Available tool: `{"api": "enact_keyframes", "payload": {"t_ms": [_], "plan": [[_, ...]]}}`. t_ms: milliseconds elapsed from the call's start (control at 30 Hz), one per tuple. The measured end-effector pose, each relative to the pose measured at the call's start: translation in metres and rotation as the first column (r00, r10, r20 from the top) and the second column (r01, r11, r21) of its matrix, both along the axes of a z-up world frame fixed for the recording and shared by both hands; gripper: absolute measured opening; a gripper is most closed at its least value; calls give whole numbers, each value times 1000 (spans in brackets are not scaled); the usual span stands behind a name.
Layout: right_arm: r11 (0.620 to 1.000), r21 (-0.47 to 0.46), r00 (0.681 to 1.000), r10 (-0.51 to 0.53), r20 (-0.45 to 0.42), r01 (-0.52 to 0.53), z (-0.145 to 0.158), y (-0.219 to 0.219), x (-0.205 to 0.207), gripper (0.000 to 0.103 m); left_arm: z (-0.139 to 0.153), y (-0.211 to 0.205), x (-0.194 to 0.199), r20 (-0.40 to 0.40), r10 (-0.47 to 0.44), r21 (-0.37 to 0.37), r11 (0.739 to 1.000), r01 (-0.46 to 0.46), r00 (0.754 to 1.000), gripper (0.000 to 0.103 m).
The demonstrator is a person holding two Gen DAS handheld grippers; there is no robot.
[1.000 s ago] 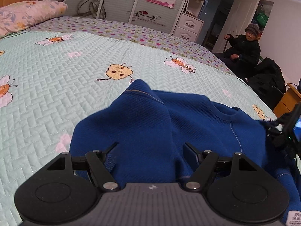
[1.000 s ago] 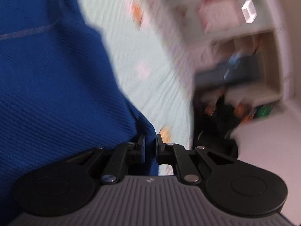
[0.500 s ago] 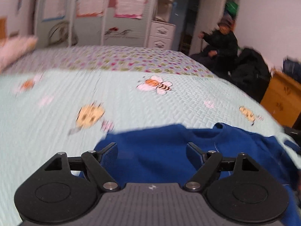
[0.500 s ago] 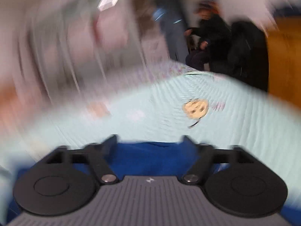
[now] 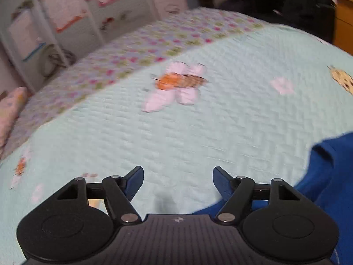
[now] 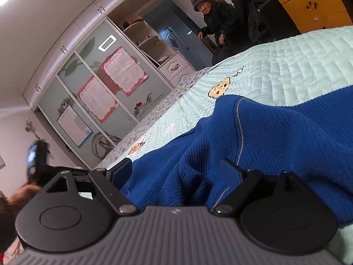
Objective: Fold clothes
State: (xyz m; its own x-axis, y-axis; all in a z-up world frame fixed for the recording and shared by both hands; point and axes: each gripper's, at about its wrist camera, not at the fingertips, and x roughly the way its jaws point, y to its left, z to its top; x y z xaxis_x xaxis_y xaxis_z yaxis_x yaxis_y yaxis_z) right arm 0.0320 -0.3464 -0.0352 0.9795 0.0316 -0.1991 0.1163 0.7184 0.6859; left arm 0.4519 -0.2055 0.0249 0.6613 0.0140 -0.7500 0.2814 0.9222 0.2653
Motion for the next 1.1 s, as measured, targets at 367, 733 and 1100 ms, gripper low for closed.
{"api": "enact_keyframes", "payload": {"t_ms": [367, 733, 1100], "plan": [[1000, 16, 1000, 9, 5, -9, 1, -12, -1, 87, -16, -8, -46, -20, -151, 14, 988, 151, 988, 76], [1000, 19, 1000, 2, 9, -3, 4, -2, 11, 87, -33, -27, -63, 19, -275, 143, 952, 269, 961, 80], [1000, 18, 1000, -1, 8, 0, 3, 2, 14, 87, -33, -5, -43, -61, -401, -28, 916, 400, 914, 64]]}}
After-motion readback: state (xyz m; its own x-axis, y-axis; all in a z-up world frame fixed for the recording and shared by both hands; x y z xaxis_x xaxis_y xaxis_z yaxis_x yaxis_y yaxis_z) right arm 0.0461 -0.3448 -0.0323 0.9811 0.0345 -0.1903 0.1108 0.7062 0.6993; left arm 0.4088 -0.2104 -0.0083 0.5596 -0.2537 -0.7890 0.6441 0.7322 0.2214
